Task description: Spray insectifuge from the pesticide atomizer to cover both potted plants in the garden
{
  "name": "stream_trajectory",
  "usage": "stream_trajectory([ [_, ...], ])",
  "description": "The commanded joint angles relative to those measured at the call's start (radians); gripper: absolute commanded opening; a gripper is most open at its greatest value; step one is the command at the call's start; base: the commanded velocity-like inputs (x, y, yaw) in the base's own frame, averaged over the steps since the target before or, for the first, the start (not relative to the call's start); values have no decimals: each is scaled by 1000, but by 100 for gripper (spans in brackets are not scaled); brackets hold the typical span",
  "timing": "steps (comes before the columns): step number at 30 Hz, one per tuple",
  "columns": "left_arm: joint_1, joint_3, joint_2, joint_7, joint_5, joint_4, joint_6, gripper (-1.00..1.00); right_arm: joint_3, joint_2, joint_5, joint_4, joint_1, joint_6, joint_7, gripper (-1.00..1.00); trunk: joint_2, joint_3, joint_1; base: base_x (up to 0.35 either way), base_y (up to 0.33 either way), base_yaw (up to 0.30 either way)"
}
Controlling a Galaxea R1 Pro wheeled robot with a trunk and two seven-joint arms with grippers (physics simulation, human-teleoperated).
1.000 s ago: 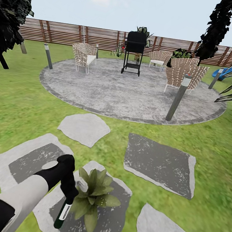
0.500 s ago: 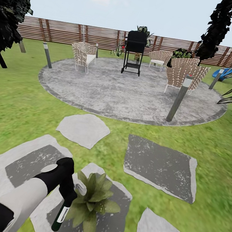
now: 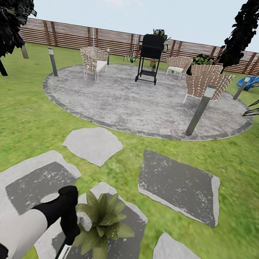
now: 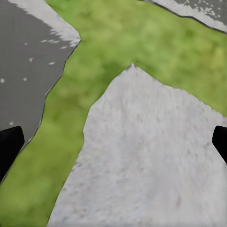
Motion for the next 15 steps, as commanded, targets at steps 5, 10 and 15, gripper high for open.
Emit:
stream_trajectory([
  [5,2,14,-6,-5,2,-17,-6,-100,-8,0,2,0,-1,-4,7,100,0,-1,0,0,0,0],
  [10,-20,35,-16,-4,3,-24,-3,-100,-8,0,2,0,-1,-4,7,100,0,-1,0,0,0,0],
  [15,-28,38,-20,-5,4,-52,-1,-100,-8,0,2,0,-1,-4,7,100,0,-1,0,-25,1,0],
])
